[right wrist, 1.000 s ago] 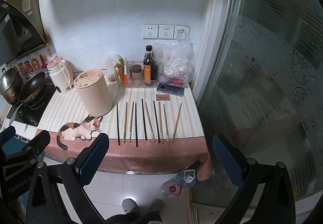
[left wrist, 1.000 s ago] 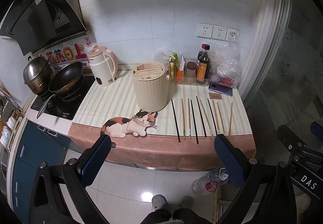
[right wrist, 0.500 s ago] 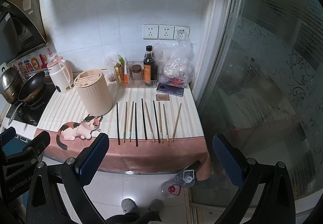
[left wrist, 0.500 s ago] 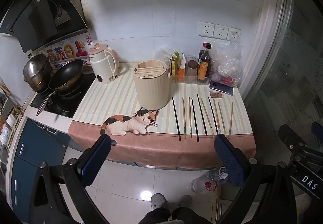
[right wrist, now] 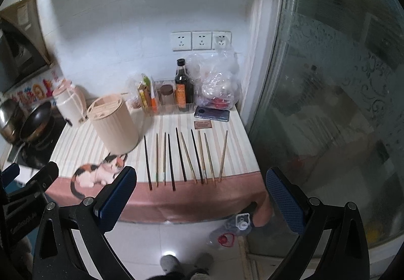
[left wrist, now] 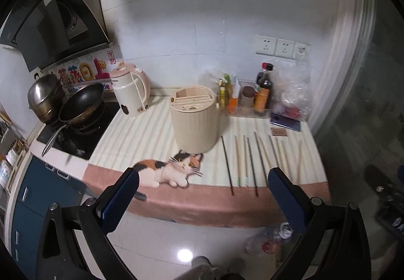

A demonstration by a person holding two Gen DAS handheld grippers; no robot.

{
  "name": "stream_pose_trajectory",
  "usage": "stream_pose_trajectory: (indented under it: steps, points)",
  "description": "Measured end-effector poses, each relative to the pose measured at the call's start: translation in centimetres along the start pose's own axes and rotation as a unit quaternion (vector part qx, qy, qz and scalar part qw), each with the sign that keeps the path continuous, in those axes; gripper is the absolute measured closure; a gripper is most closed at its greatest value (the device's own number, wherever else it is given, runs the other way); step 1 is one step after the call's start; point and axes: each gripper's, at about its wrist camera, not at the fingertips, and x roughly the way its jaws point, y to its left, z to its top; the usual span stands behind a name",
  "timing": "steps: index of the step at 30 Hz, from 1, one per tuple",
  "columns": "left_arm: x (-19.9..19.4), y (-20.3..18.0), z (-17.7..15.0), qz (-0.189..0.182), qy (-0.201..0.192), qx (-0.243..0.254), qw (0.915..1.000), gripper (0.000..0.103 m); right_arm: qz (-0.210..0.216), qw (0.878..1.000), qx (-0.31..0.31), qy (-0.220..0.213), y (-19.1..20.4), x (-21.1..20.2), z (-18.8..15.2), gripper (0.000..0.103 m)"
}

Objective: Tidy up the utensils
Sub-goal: 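Grasp a black chopstick with the left tool while the right tool grasps a wooden chopstick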

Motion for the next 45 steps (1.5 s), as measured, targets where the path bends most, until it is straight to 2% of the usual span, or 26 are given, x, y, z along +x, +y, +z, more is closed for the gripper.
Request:
stream_pose_trajectory:
  steps: [5,9,11,17,20,22,25,26,28,32,36,38,39,40,41,42,43,45]
  points:
    - [7.6,0.3,1.5,0.005,0.041,0.006,0.9991,0.000,-0.039,0.998,0.034,0.030,-0.8,6.2,0.4,0.000]
    - [13.4,-0.7,1.7,0.014,0.074,0.032,0.9967,0.000,-0.067,0.995,0.043,0.067,-2.0,12.5,0.5,0.001]
    - [16.3,-1.3,1.7,0.018,0.102,0.040,0.9939,0.000,-0.080,0.993,0.038,0.084,-2.2,15.7,0.4,0.005]
    - [24.0,-3.4,1.6,-0.009,0.176,0.042,0.9834,0.002,-0.082,0.987,0.049,0.133,-3.5,24.5,-0.1,0.019]
    - [27.7,-4.6,1.5,-0.019,0.215,0.023,0.9763,0.014,-0.066,0.982,0.057,0.169,-4.3,29.2,-0.3,0.032]
    - [30.8,-5.5,1.4,-0.022,0.248,0.006,0.9686,0.017,-0.045,0.978,0.061,0.196,-5.3,32.5,-0.5,0.043]
    - [34.8,-7.0,0.7,-0.005,0.283,0.005,0.9591,0.032,-0.028,0.970,0.064,0.233,-6.9,37.1,-0.7,0.054]
    - [35.8,-7.4,0.4,0.000,0.292,0.005,0.9563,0.043,-0.024,0.967,0.066,0.243,-7.5,38.5,-0.6,0.055]
    - [37.9,-7.9,-0.4,0.019,0.316,0.007,0.9484,0.056,-0.020,0.960,0.070,0.271,-8.8,41.6,-0.7,0.055]
    - [40.1,-7.7,-1.6,0.047,0.341,0.000,0.9388,0.057,-0.005,0.946,0.067,0.316,-10.2,46.6,-0.9,0.055]
    - [41.2,-7.1,-2.6,0.059,0.356,-0.021,0.9322,0.058,0.011,0.936,0.059,0.346,-10.4,50.5,-0.9,0.055]
    - [41.5,-6.9,-2.9,0.060,0.363,-0.029,0.9296,0.071,0.011,0.933,0.051,0.357,-10.0,52.0,-0.9,0.055]
    - [41.6,-6.8,-2.9,0.055,0.362,-0.033,0.9301,0.074,0.011,0.931,0.046,0.362,-9.8,52.6,-0.9,0.054]
    - [41.8,-6.8,-2.9,0.053,0.360,-0.031,0.9309,0.081,0.005,0.933,0.039,0.357,-9.5,52.8,-0.8,0.056]
    - [41.8,-6.9,-2.9,0.049,0.360,-0.031,0.9312,0.094,0.004,0.934,0.033,0.355,-9.2,52.9,-0.6,0.059]
    - [41.9,-6.8,-2.9,0.047,0.363,-0.030,0.9301,0.099,0.001,0.935,0.025,0.355,-8.8,53.1,-0.5,0.062]
    - [41.9,-7.0,-2.8,0.048,0.363,-0.031,0.9302,0.099,-0.005,0.935,0.015,0.353,-8.4,53.2,-0.4,0.065]
    - [41.8,-6.7,-3.1,0.052,0.361,-0.037,0.9303,0.099,-0.016,0.937,-0.005,0.348,-7.7,53.1,-0.4,0.080]
